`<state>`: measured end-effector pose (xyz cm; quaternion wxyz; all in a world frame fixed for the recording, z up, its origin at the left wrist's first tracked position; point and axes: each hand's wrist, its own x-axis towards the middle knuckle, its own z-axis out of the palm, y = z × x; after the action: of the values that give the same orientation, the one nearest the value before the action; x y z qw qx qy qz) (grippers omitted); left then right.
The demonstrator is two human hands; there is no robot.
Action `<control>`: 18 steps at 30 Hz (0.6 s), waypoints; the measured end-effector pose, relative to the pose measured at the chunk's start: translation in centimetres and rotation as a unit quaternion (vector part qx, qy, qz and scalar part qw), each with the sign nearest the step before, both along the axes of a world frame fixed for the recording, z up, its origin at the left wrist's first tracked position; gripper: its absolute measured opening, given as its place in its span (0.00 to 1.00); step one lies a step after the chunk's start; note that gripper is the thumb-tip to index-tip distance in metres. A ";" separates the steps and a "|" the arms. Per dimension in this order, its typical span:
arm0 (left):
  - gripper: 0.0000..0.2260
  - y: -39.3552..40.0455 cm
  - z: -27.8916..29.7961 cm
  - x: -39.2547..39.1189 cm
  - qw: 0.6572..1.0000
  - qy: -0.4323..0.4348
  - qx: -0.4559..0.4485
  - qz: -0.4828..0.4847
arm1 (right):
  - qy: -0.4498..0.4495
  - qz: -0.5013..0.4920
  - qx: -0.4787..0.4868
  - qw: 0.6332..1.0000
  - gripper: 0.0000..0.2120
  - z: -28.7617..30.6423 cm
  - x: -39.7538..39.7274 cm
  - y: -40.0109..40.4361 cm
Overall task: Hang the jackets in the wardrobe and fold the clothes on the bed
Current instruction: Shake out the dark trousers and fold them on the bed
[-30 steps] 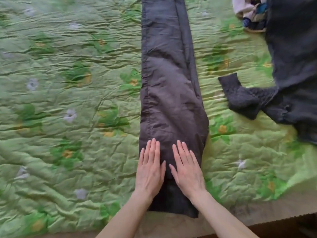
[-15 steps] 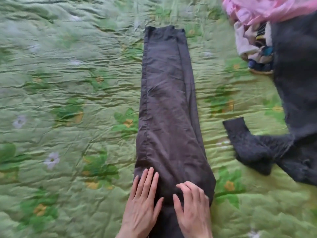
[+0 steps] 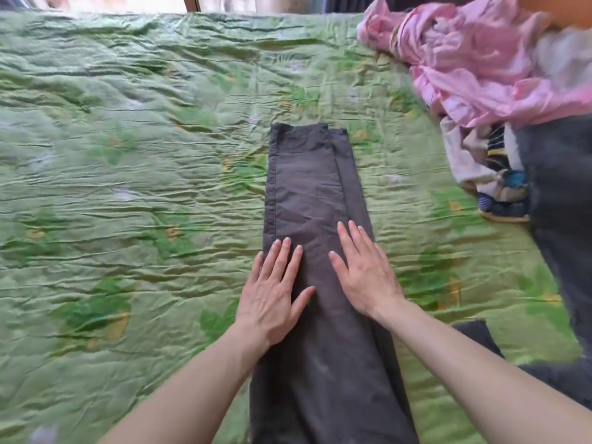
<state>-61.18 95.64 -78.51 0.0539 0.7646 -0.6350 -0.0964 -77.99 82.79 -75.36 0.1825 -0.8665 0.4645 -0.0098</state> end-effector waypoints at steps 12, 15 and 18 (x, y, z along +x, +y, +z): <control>0.35 -14.7 0.0 6.9 0.991 0.058 -0.006 0.121 | -0.158 -0.281 0.075 0.944 0.18 -1.0 11.5 -15.3; 0.35 -16.5 -0.3 7.0 0.990 0.056 -0.025 0.130 | -0.158 -0.297 0.034 0.941 0.10 -1.4 11.9 -16.5; 0.33 -17.7 -0.4 6.1 0.988 0.055 -0.053 0.133 | -0.152 -0.315 -0.025 0.937 0.10 -1.5 10.9 -17.0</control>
<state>-55.07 77.93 -78.92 0.1418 0.8317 -0.5280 -0.0968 -67.13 65.75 -76.90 0.2170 -0.6681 0.6802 -0.2095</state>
